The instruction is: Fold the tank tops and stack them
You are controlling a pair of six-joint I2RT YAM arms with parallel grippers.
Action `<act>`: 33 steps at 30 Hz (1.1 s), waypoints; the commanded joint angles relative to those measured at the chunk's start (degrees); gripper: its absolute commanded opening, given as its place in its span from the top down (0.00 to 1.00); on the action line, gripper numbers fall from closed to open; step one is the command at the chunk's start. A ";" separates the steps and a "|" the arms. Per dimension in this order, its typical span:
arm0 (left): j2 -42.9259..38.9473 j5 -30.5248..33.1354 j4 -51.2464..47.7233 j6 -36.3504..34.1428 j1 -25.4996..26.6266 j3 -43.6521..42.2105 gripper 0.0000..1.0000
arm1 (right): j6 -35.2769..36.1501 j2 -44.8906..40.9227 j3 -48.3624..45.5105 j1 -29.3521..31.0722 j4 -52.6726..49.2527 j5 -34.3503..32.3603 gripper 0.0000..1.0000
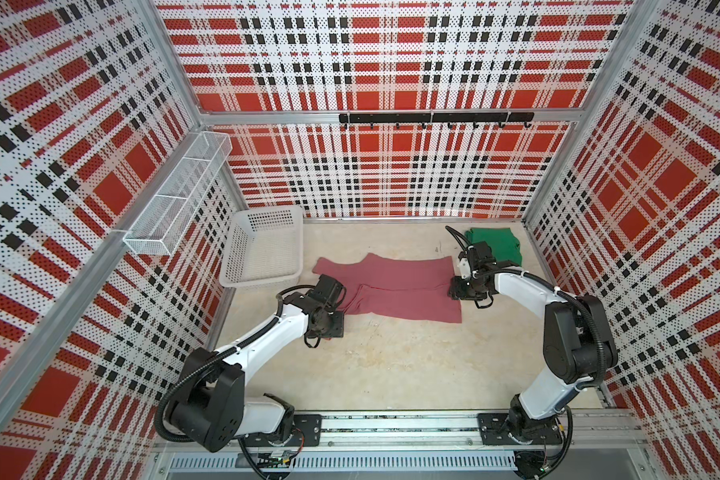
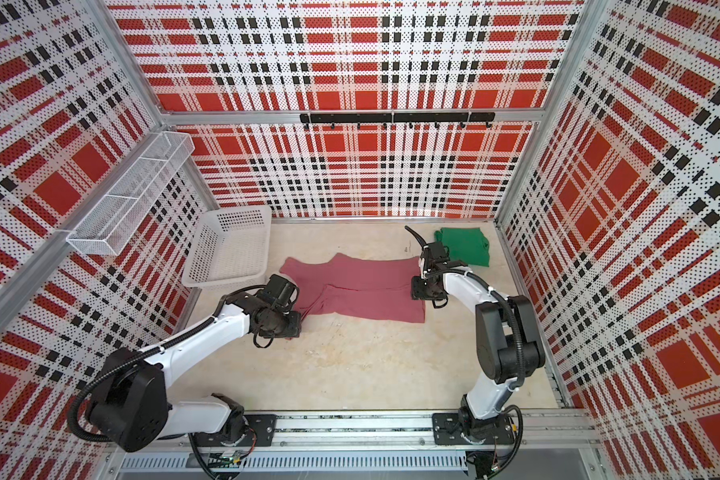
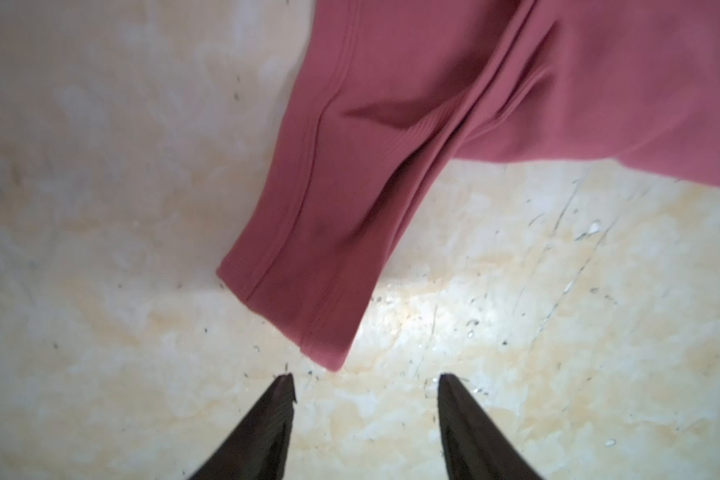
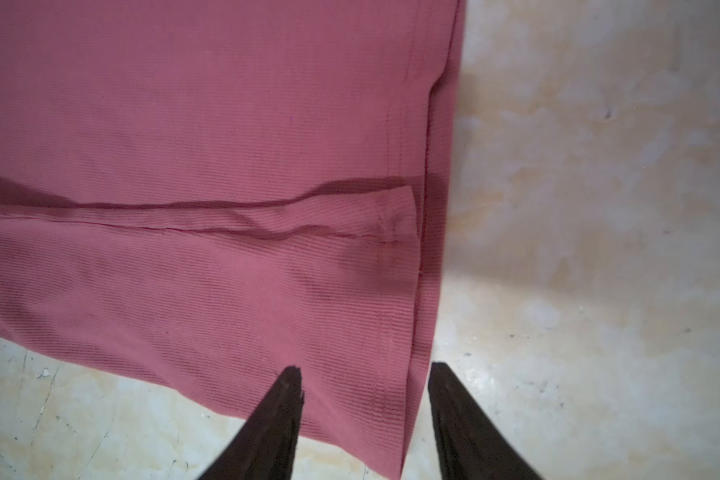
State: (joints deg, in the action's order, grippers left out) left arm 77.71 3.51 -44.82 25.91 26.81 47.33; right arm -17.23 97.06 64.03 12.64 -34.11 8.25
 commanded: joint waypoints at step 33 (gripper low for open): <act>19.21 13.94 -2.39 -4.22 -4.95 13.36 0.90 | -1.22 -4.47 -2.84 0.36 4.31 2.03 0.46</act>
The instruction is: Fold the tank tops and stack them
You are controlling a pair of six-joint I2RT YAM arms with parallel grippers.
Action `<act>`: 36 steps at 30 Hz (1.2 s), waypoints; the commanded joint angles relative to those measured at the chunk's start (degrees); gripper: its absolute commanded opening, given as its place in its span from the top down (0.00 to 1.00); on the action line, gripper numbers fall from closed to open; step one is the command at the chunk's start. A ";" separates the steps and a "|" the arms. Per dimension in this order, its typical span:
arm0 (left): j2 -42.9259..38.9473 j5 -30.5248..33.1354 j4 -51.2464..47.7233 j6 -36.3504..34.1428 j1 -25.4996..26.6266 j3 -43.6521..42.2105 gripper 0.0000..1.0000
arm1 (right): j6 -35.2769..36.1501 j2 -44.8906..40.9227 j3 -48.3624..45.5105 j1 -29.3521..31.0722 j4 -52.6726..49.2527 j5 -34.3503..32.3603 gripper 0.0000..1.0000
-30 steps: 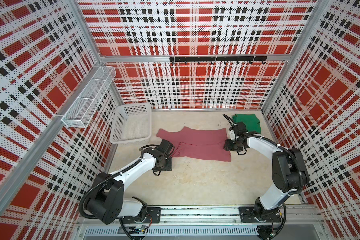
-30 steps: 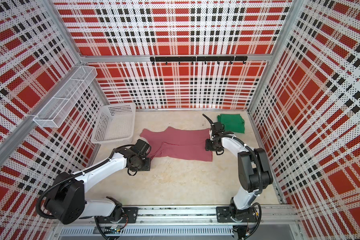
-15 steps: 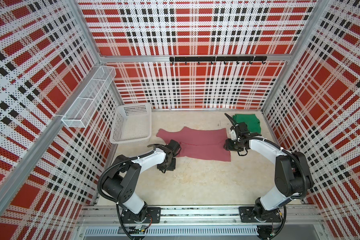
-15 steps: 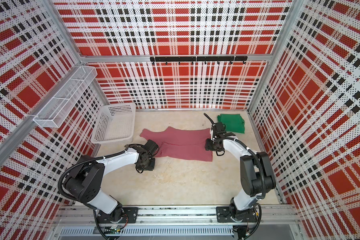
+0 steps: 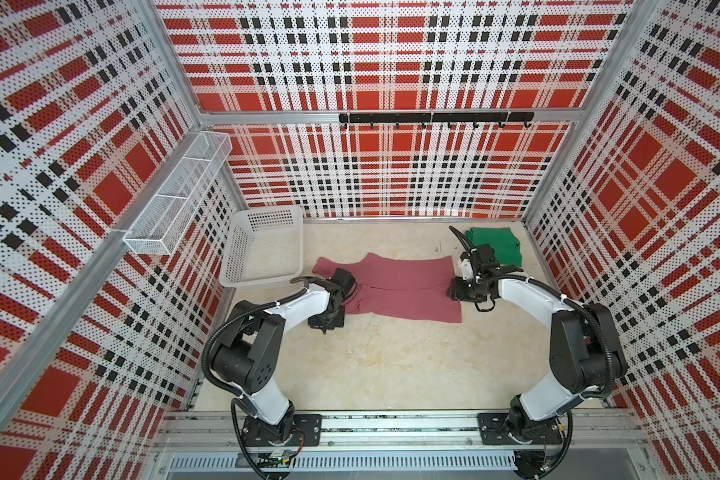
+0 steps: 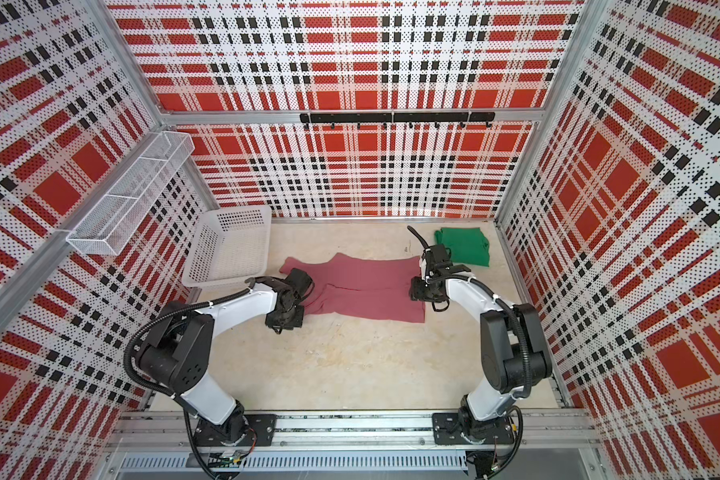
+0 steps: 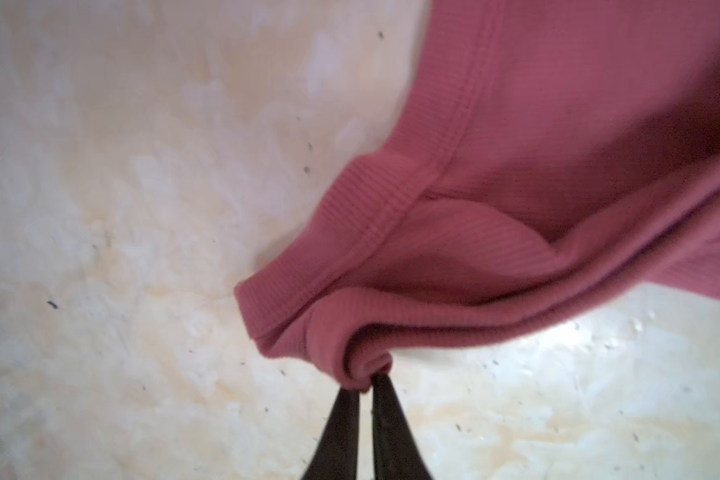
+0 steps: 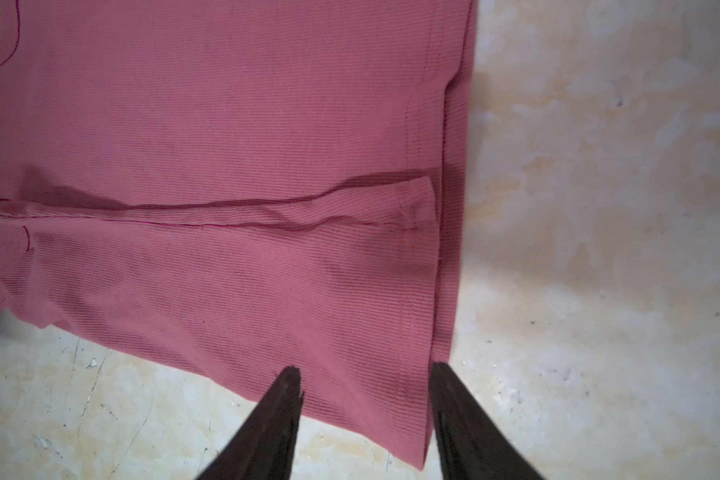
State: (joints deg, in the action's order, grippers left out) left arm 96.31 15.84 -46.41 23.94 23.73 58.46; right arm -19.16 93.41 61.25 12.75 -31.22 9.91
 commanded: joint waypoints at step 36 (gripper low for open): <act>13.17 -3.72 3.22 -12.98 -15.20 26.78 0.81 | -6.02 4.70 -6.32 2.52 11.15 -1.46 0.59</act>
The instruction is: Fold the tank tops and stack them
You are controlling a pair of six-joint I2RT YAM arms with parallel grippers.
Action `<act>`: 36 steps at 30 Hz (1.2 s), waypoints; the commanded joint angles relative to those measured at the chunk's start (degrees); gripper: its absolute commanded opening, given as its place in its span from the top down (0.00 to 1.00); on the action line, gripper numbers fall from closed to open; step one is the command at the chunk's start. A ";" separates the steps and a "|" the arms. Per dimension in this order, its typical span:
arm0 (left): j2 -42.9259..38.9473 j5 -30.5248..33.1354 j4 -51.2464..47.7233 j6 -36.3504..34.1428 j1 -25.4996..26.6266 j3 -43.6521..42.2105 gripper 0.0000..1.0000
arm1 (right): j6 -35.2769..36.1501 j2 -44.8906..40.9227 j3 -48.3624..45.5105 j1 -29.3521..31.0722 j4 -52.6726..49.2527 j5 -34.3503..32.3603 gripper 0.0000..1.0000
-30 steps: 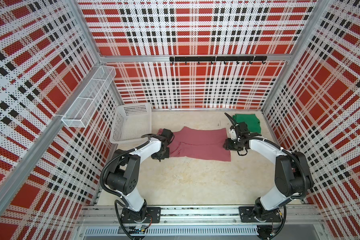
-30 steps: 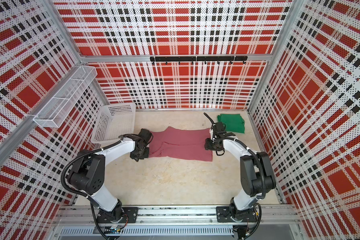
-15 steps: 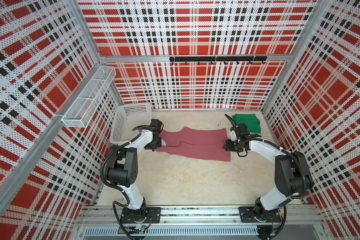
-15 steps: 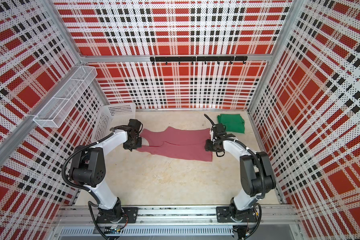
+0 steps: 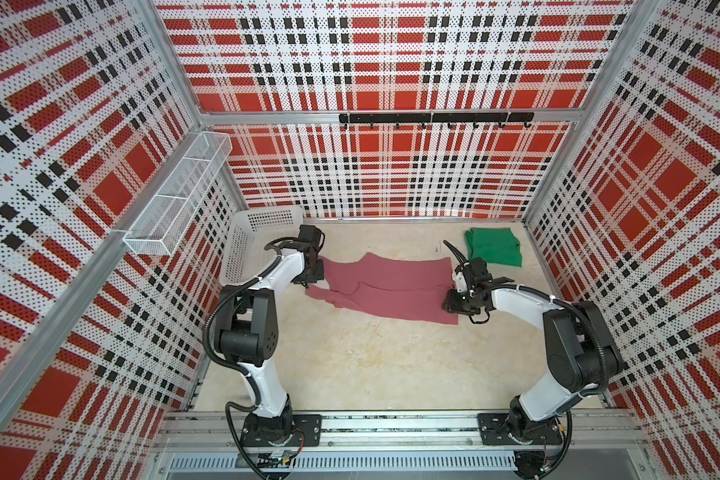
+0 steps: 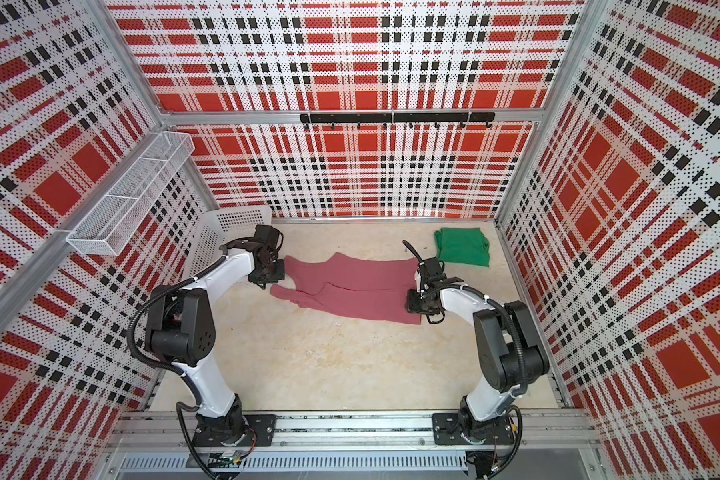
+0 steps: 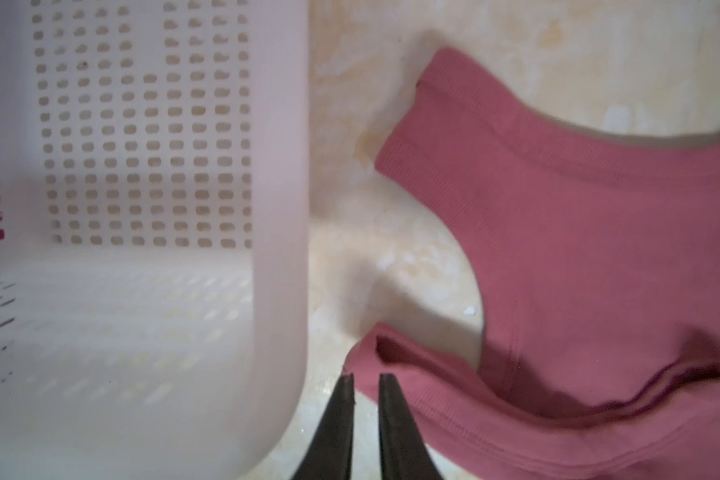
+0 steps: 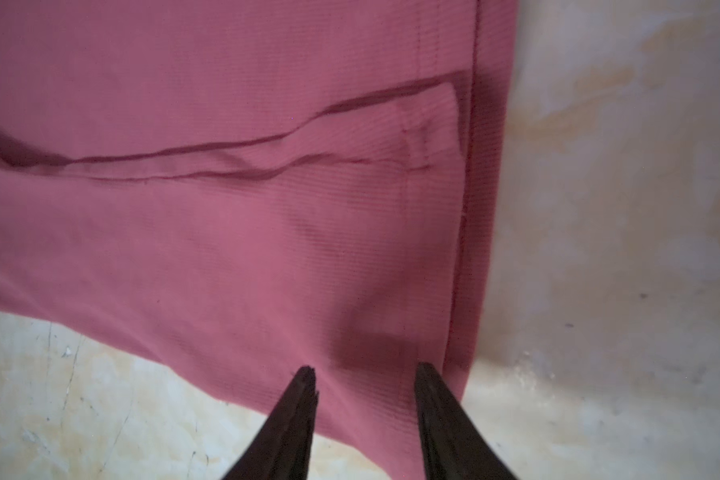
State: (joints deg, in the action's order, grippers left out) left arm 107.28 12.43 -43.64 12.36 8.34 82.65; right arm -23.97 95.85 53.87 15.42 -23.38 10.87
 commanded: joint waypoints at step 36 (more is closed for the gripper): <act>-20.36 -8.55 28.65 12.49 2.14 -33.61 0.34 | 1.31 -2.76 1.77 -9.19 0.29 4.23 0.54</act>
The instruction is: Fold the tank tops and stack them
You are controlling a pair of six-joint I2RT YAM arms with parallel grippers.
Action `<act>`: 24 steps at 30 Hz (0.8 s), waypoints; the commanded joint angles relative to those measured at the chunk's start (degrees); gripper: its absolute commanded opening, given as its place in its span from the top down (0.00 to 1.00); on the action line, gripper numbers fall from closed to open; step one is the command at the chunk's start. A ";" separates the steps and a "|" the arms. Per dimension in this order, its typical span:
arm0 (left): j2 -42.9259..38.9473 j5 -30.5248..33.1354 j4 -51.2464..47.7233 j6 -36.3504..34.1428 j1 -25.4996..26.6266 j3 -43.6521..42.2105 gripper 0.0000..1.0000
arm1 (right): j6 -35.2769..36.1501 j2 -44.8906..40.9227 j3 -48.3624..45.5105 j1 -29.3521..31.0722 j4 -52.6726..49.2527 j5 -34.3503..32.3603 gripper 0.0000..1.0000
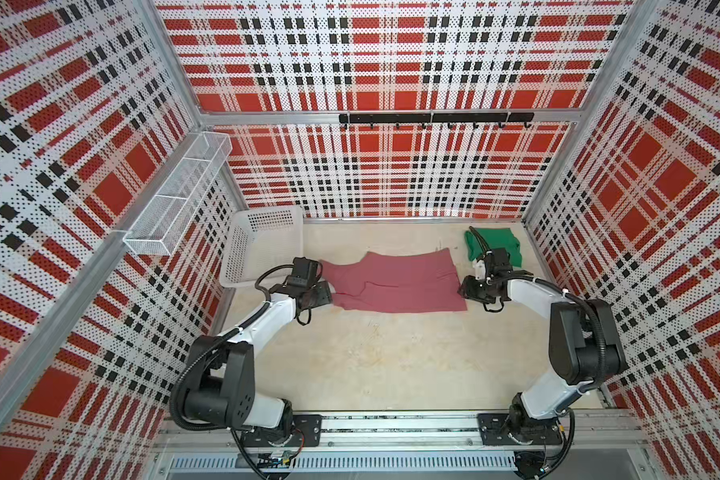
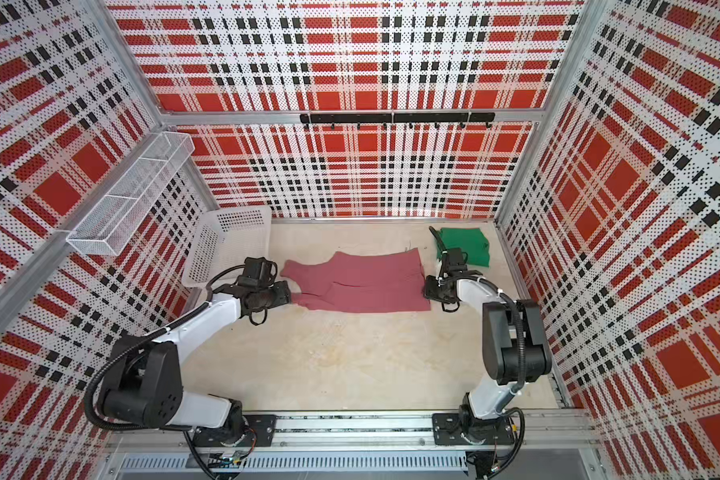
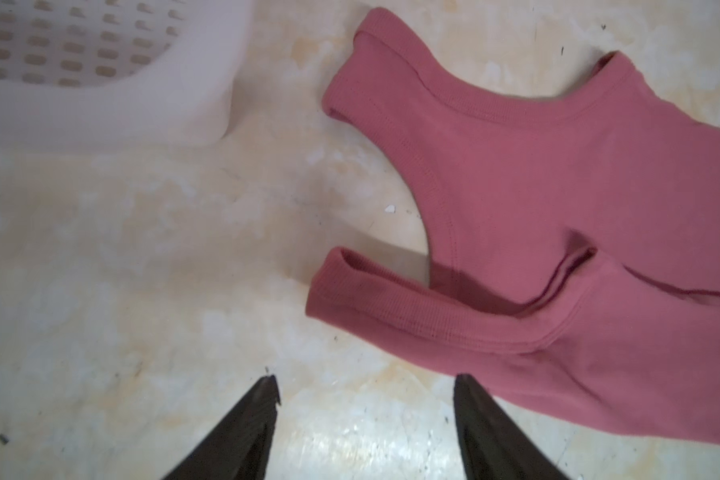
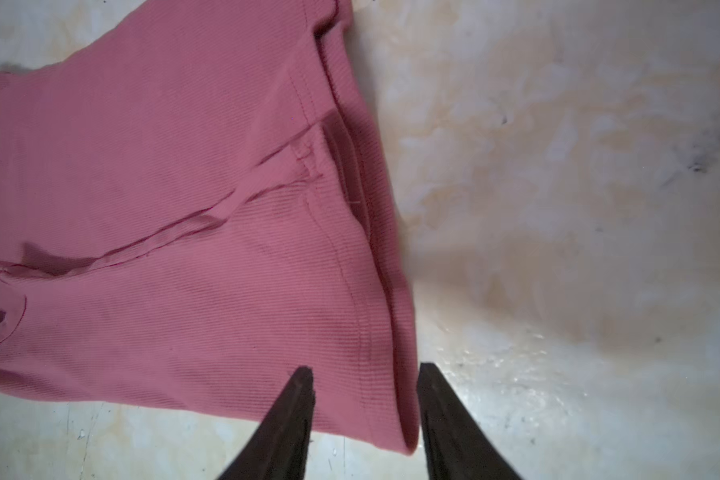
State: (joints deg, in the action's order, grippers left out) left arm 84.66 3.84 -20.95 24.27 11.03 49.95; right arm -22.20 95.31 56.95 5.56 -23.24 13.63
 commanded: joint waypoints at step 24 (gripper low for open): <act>12.92 3.32 2.79 -2.02 -2.02 9.63 1.00 | -0.54 8.87 0.39 0.23 2.22 -7.63 0.60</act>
State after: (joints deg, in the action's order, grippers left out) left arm 95.66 6.94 -16.38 24.01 9.34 57.54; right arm -23.83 101.21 56.97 6.92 -19.90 10.44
